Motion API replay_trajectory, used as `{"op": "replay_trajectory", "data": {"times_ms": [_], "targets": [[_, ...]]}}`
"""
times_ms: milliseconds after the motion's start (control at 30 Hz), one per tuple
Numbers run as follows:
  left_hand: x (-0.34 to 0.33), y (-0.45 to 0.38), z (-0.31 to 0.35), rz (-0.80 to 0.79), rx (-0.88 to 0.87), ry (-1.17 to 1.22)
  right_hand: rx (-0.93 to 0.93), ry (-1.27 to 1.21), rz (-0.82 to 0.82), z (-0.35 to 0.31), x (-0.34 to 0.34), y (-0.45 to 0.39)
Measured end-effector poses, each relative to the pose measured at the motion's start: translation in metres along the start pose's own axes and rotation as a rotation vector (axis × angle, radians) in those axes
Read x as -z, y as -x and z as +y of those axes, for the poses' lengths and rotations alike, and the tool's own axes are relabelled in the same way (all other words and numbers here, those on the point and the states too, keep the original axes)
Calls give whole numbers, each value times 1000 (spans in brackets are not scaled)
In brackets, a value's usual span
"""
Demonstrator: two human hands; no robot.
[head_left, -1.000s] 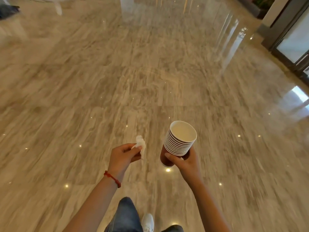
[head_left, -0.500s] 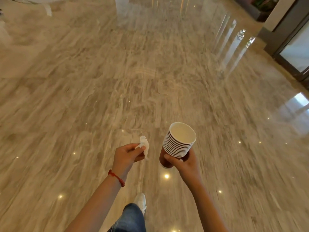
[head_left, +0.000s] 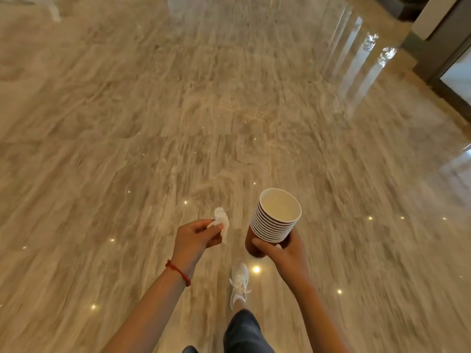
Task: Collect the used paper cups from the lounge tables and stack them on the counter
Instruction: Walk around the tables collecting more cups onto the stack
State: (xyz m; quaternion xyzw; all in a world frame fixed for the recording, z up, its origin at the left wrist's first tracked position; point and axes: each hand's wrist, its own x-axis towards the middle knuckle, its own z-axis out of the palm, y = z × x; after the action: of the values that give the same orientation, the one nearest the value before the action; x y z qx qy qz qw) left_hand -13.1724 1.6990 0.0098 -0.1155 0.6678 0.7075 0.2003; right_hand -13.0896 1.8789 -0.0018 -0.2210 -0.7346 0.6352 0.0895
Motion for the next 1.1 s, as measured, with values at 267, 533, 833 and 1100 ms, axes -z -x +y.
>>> {"op": "replay_trajectory", "data": {"times_ms": [267,533,833,1100], "targets": [[-83,-163,88,25,-27,19,20,11,-35,-38,19,-203],[-126,-311,149,23,-25,5,11,-6,-29,-63,11,-365],[-173,-516,240,-11,-38,16,30,16,-5,-97,-24,-589],[-207,-664,323,-14,-52,34,20,12,27,-134,-37,-746]]}}
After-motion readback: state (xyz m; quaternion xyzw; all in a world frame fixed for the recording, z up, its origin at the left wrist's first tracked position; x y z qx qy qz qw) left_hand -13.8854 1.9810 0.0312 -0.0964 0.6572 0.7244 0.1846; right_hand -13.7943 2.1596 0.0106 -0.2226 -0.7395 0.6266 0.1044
